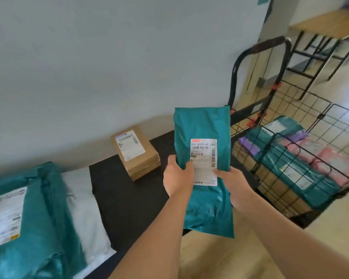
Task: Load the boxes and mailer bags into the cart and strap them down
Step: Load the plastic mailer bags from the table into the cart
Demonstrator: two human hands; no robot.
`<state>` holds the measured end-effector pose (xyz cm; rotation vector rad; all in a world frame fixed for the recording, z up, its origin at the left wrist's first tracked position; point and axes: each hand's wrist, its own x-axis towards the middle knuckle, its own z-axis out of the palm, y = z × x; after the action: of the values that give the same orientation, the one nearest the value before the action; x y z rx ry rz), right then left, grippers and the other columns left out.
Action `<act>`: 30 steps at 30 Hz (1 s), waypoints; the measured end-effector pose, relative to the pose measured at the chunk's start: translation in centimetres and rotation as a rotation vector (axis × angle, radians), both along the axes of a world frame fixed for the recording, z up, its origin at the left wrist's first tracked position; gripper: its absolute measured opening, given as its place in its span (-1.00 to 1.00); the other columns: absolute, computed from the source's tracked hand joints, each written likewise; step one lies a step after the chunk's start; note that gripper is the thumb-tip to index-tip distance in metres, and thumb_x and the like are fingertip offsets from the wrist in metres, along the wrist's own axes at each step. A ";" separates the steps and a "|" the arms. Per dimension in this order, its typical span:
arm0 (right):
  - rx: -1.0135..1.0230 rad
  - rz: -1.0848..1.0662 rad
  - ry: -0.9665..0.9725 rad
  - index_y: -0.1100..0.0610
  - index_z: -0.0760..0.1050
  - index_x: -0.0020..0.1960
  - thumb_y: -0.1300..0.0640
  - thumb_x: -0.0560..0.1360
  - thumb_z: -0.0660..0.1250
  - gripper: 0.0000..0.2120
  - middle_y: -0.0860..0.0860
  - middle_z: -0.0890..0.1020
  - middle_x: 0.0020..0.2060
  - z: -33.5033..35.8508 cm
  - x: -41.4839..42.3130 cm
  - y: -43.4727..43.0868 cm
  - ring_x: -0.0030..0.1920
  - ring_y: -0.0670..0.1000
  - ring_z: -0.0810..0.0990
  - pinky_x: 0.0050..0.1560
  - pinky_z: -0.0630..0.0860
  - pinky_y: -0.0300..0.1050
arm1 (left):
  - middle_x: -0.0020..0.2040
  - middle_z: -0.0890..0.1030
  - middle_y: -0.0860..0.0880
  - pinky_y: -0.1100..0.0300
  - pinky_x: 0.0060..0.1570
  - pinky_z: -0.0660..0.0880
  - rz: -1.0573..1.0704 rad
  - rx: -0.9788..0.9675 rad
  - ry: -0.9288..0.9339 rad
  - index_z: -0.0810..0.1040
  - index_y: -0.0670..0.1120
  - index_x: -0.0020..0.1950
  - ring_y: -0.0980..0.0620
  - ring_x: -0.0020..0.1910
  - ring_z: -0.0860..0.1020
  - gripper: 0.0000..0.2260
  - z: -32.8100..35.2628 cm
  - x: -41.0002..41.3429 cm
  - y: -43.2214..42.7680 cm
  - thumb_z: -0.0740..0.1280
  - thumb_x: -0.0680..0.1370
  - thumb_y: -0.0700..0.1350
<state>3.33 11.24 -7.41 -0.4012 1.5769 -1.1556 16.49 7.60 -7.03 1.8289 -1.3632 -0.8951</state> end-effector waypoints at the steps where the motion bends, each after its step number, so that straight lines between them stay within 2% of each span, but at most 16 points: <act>1: 0.002 -0.015 0.006 0.09 0.60 0.07 0.31 0.58 0.29 -0.81 0.02 0.70 -0.05 -0.1 -1.6 0.5 -0.03 0.12 0.68 -0.01 0.61 0.07 | -0.12 0.52 0.12 0.18 -0.26 0.50 -0.026 0.004 0.008 0.40 0.06 0.08 0.06 -0.20 0.54 -0.82 -0.1 -1.7 0.4 0.30 0.51 0.01; 2: 0.003 -0.028 0.011 0.07 0.61 0.07 0.31 0.58 0.29 -0.80 0.01 0.70 -0.07 -0.2 -3.3 1.0 -0.04 0.12 0.68 -0.02 0.62 0.06 | -0.15 0.50 0.15 0.23 -0.33 0.44 -0.049 0.011 0.022 0.38 0.08 0.07 0.13 -0.24 0.52 -0.82 -0.1 -3.4 0.9 0.30 0.51 0.00; 4: 0.006 -0.054 0.009 0.00 0.60 -0.03 0.30 0.58 0.29 -0.78 -0.05 0.71 -0.18 -0.3 -6.6 2.0 -0.11 0.07 0.68 -0.20 0.61 -0.06 | -0.19 0.46 0.22 0.33 -0.41 0.36 -0.083 0.033 0.052 0.36 0.10 0.06 0.25 -0.28 0.48 -0.82 -0.1 -6.6 1.6 0.30 0.51 -0.01; 6: 0.015 -0.076 0.003 -0.03 0.58 -0.13 0.30 0.58 0.28 -0.73 -0.08 0.69 -0.24 -0.4 -9.8 2.8 -0.15 0.04 0.67 -0.27 0.56 -0.12 | -0.20 0.46 0.23 0.36 -0.45 0.33 -0.101 0.053 0.070 0.35 0.11 0.08 0.27 -0.29 0.47 -0.80 -0.1 -9.8 2.2 0.30 0.51 -0.02; 11: 0.047 -0.074 0.028 0.01 0.58 -0.13 0.36 0.57 0.24 -0.71 -0.01 0.70 -0.15 -0.7 -17.4 4.7 -0.06 0.13 0.67 0.00 0.61 0.09 | -0.20 0.48 0.20 0.27 -0.42 0.37 -0.123 0.081 0.065 0.36 0.09 0.11 0.21 -0.27 0.50 -0.82 -0.9 -17.7 3.7 0.27 0.53 -0.03; 14: 0.049 -0.099 0.040 0.03 0.59 -0.12 0.37 0.53 0.25 -0.72 -0.07 0.72 -0.29 -0.5 -22.0 5.7 -0.15 0.10 0.69 -0.25 0.62 -0.05 | -0.19 0.52 0.14 0.24 -0.44 0.36 -0.130 0.092 0.070 0.39 0.05 0.12 0.17 -0.28 0.51 -0.85 -1.3 -22.4 4.4 0.21 0.56 -0.06; 16: 0.048 -0.107 0.078 0.03 0.59 -0.13 0.36 0.50 0.26 -0.74 -0.08 0.72 -0.32 -0.2 -24.7 6.2 -0.18 0.08 0.70 -0.32 0.60 -0.11 | -0.14 0.55 0.08 0.23 -0.44 0.37 -0.142 0.098 0.075 0.40 0.03 0.14 0.14 -0.27 0.52 -0.85 -1.3 -25.4 4.7 0.17 0.58 -0.08; 18: 0.040 -0.126 0.124 0.05 0.59 -0.13 0.37 0.49 0.26 -0.75 -0.04 0.72 -0.29 0.2 -27.2 6.3 -0.17 0.10 0.70 -0.28 0.64 -0.06 | -0.13 0.54 0.06 0.18 -0.39 0.42 -0.167 0.095 0.067 0.40 0.00 0.18 0.09 -0.25 0.53 -0.82 -1.2 -28.2 4.9 0.15 0.59 -0.09; 20: 0.033 -0.159 0.147 0.07 0.57 -0.11 0.38 0.48 0.23 -0.74 0.04 0.72 -0.18 0.5 -29.3 6.2 -0.09 0.17 0.69 -0.10 0.66 0.10 | -0.14 0.53 0.04 0.13 -0.33 0.48 -0.188 0.091 0.065 0.39 -0.01 0.19 0.02 -0.23 0.54 -0.81 -1.0 -30.7 4.9 0.14 0.59 -0.11; 22: 0.037 -0.180 0.179 0.03 0.56 -0.12 0.37 0.49 0.21 -0.73 0.05 0.70 -0.11 0.9 -31.1 6.0 -0.04 0.17 0.68 0.01 0.64 0.18 | -0.10 0.57 -0.01 0.15 -0.37 0.45 -0.206 0.094 0.077 0.38 -0.02 0.20 0.02 -0.25 0.54 -0.81 -0.7 -32.9 4.6 0.14 0.60 -0.12; 25: 0.037 -0.207 0.217 -0.01 0.53 -0.10 0.34 0.51 0.21 -0.73 0.02 0.69 -0.08 1.0 -33.5 5.4 -0.04 0.13 0.67 0.02 0.64 0.16 | -0.09 0.57 0.00 0.19 -0.40 0.39 -0.220 0.101 0.105 0.37 -0.02 0.27 0.07 -0.25 0.53 -0.76 -0.6 -35.7 4.0 0.14 0.60 -0.13; 27: 0.034 -0.218 0.231 -0.05 0.51 -0.10 0.34 0.52 0.21 -0.71 -0.02 0.67 -0.11 1.2 -35.1 4.8 -0.06 0.08 0.66 -0.06 0.65 0.08 | -0.09 0.56 0.02 0.19 -0.39 0.39 -0.218 0.107 0.123 0.37 -0.02 0.31 0.08 -0.25 0.52 -0.73 -0.7 -37.4 3.3 0.14 0.60 -0.14; 29: 0.025 -0.217 0.249 -0.05 0.52 -0.11 0.36 0.52 0.20 -0.69 -0.05 0.67 -0.16 1.3 -36.7 4.1 -0.10 0.04 0.65 -0.13 0.65 0.01 | -0.01 0.58 -0.02 0.18 -0.33 0.41 -0.215 0.113 0.132 0.36 -0.04 0.35 0.05 -0.20 0.54 -0.69 -0.8 -39.2 2.3 0.15 0.60 -0.15; 30: 0.027 -0.210 0.262 -0.01 0.53 -0.08 0.36 0.52 0.19 -0.71 -0.04 0.66 -0.16 1.3 -37.6 3.6 -0.10 0.04 0.65 -0.10 0.65 0.02 | 0.04 0.59 -0.04 0.17 -0.29 0.43 -0.216 0.113 0.136 0.36 -0.04 0.36 0.03 -0.16 0.54 -0.67 -0.9 -40.2 1.7 0.15 0.60 -0.15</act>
<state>-34.31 14.81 -6.08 -0.3878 1.8971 -1.2789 -23.73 9.30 -7.92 1.6898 -1.4681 -1.2089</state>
